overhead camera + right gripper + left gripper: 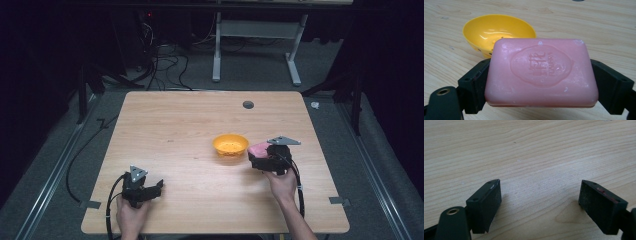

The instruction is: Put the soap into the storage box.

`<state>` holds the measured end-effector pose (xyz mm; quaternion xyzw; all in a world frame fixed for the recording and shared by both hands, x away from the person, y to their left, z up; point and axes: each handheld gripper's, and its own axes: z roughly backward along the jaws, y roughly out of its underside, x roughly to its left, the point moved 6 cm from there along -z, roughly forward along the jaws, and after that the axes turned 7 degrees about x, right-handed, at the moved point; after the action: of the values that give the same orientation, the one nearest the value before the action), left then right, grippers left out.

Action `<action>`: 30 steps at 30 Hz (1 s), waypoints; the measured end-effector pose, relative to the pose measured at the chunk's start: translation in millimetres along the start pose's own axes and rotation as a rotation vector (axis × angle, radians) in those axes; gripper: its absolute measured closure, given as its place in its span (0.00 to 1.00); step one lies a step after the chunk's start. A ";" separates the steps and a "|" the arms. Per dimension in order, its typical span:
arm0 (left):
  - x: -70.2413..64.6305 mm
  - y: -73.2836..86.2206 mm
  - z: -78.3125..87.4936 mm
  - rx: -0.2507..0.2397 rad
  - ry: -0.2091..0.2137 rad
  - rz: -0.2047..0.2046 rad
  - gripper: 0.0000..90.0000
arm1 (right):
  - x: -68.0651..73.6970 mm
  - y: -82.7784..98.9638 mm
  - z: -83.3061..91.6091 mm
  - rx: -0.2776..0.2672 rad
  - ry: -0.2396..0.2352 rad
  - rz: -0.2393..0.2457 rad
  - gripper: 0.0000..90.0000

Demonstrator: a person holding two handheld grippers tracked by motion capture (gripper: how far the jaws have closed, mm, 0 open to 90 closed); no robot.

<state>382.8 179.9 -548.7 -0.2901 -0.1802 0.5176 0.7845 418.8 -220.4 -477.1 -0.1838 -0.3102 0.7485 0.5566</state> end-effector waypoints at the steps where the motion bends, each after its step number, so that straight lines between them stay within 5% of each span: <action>1: 0.0 0.0 0.0 0.000 0.000 0.000 0.21 | 1.4 -1.6 -0.5 -0.003 -0.004 0.003 0.15; 30: 0.0 0.0 0.0 0.000 0.001 -0.001 0.21 | 33.9 -37.4 -16.7 0.031 -0.056 0.000 0.15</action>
<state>382.7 180.0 -548.7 -0.2901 -0.1798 0.5172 0.7849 445.5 -176.9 -462.0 -0.1539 -0.3141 0.7581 0.5503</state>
